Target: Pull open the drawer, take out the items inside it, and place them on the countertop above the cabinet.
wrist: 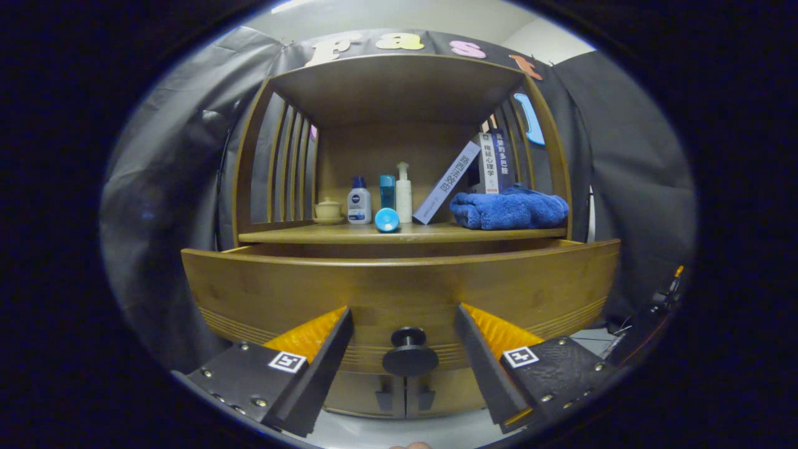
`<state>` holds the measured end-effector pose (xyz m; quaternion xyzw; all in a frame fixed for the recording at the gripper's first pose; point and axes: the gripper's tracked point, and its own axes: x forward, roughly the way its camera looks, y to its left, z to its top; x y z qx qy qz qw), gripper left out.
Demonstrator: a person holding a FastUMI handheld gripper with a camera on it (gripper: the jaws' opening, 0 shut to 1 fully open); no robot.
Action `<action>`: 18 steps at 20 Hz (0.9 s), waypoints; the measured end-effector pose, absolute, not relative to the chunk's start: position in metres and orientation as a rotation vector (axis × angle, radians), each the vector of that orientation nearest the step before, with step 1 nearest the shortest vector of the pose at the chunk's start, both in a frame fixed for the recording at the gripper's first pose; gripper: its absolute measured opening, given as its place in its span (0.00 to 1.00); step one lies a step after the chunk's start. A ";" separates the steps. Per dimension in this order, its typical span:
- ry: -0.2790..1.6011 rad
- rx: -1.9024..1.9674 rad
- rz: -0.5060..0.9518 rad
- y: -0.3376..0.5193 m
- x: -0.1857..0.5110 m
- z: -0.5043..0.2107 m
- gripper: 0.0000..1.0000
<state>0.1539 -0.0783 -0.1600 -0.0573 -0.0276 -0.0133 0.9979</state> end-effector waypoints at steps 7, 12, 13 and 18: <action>-0.133 -0.252 -0.035 -0.075 0.205 -0.164 0.99; -0.149 -0.328 -0.033 -0.073 0.232 -0.169 0.99; -0.141 -0.290 -0.030 -0.074 0.237 -0.172 0.99; -0.165 -0.169 -0.035 -0.077 0.247 -0.172 1.00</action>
